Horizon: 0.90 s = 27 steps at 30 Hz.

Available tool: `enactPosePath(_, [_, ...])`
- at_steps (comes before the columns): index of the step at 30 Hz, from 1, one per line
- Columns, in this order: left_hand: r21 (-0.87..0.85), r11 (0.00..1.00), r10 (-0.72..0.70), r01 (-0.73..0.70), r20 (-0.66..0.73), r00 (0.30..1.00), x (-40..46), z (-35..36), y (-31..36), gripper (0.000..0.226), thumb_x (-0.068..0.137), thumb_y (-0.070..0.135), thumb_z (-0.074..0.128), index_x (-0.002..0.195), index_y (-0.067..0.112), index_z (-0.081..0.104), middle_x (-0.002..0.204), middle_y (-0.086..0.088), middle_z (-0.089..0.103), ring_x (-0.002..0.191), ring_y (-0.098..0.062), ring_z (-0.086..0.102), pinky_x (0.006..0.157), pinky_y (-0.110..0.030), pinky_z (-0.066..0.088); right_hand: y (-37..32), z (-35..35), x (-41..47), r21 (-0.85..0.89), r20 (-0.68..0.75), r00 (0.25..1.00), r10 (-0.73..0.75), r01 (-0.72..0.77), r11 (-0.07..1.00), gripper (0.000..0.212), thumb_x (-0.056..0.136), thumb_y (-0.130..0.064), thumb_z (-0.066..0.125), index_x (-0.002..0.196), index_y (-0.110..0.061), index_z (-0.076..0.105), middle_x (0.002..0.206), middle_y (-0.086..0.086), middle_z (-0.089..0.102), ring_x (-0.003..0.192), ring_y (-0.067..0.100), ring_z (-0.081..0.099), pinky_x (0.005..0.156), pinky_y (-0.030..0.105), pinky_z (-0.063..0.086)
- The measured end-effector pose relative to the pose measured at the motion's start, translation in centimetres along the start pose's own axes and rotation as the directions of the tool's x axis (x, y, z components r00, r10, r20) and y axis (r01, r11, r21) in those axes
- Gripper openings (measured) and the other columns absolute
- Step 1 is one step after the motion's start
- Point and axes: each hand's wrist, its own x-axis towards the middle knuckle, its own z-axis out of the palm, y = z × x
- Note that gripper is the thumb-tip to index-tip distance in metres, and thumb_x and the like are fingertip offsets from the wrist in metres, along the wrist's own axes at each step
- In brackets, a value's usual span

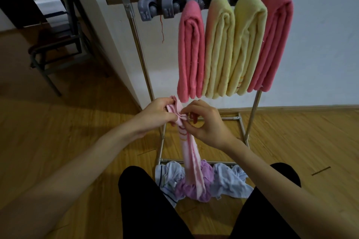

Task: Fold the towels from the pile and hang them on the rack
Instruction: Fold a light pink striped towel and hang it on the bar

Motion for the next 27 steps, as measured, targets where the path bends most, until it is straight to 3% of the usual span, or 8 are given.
enactPosePath(2, [-0.049,0.998,-0.025,0.025,-0.005,1.000,0.0,0.2,0.2,0.030,0.081,-0.008,0.060,0.100,0.014,0.065,0.097,0.005,0.068,0.090,0.001,0.066,0.080,-0.018,0.052,0.0,0.1,-0.2,0.019,-0.001,1.000,0.014,-0.014,1.000,0.021,0.075,-0.005,0.072,0.096,-0.006,0.068,0.085,0.002,0.059,0.071,0.016,0.053,0.061,0.031,0.048])
enactPosePath(6, [-0.136,0.988,-0.071,0.068,-0.012,0.997,0.0,0.3,0.0,0.026,0.082,-0.009,0.059,0.107,-0.004,0.065,0.102,-0.018,0.070,0.098,-0.023,0.068,0.088,-0.033,0.055,0.2,0.0,-0.4,0.039,0.027,0.999,0.041,-0.042,0.998,0.028,0.071,-0.010,0.077,0.097,-0.008,0.067,0.085,0.002,0.060,0.072,0.016,0.053,0.061,0.031,0.048])
enactPosePath(12, [-0.176,0.981,-0.085,0.079,-0.028,0.996,0.0,0.3,-0.3,0.021,0.084,-0.002,0.062,0.104,-0.003,0.066,0.100,-0.017,0.071,0.096,-0.026,0.069,0.086,-0.036,0.056,0.7,-0.6,0.0,0.034,0.081,0.994,0.069,-0.072,0.997,0.026,0.071,-0.009,0.073,0.096,-0.009,0.068,0.084,0.002,0.062,0.070,0.014,0.054,0.062,0.035,0.049])
enactPosePath(15, [0.121,0.993,0.002,0.015,-0.137,0.991,-0.3,-0.2,-0.7,0.023,0.090,0.004,0.053,0.106,0.008,0.068,0.102,-0.010,0.068,0.090,-0.025,0.067,0.080,-0.036,0.057,0.7,-0.9,0.2,0.067,0.052,0.993,0.108,-0.112,0.991,0.025,0.071,-0.012,0.066,0.096,-0.010,0.067,0.083,0.002,0.064,0.068,0.013,0.056,0.062,0.033,0.051])
enactPosePath(18, [0.557,0.826,0.226,-0.084,-0.191,0.955,-1.1,-0.8,-1.8,0.026,0.091,0.014,0.057,0.116,0.018,0.064,0.110,0.005,0.051,0.095,-0.011,0.053,0.084,-0.024,0.048,0.5,-1.2,0.5,0.133,0.048,0.985,0.168,-0.173,0.976,0.023,0.071,-0.011,0.062,0.093,-0.013,0.066,0.076,-0.005,0.061,0.061,0.007,0.054,0.057,0.027,0.049])
enactPosePath(20, [0.620,0.761,0.378,-0.194,-0.180,0.908,-1.3,-1.2,-2.5,0.025,0.087,0.017,0.064,0.112,0.020,0.061,0.116,0.005,0.045,0.103,-0.005,0.047,0.085,-0.014,0.042,0.4,-1.3,0.7,0.151,0.069,0.980,0.187,-0.196,0.969,0.023,0.071,-0.006,0.062,0.092,-0.015,0.066,0.071,-0.008,0.059,0.059,0.004,0.051,0.055,0.022,0.045])
enactPosePath(23, [0.487,0.808,0.459,-0.332,-0.167,0.872,-1.0,-1.6,-3.1,0.036,0.080,0.014,0.073,0.110,0.020,0.053,0.119,0.004,0.051,0.109,-0.003,0.053,0.091,-0.017,0.047,0.1,-1.7,0.8,0.169,0.060,0.982,0.180,-0.187,0.968,0.025,0.072,-0.001,0.062,0.090,-0.016,0.067,0.069,-0.011,0.058,0.058,0.002,0.051,0.056,0.015,0.041])
enactPosePath(27, [0.163,0.943,0.313,-0.291,-0.131,0.941,-0.2,-1.5,-2.5,0.050,0.075,0.012,0.078,0.118,0.015,0.054,0.103,0.001,0.068,0.096,-0.006,0.066,0.085,-0.019,0.053,0.4,-2.3,1.0,0.175,0.070,0.982,0.174,-0.184,0.967,0.017,0.078,0.000,0.061,0.089,-0.009,0.069,0.074,-0.002,0.065,0.063,0.003,0.054,0.058,0.017,0.043])
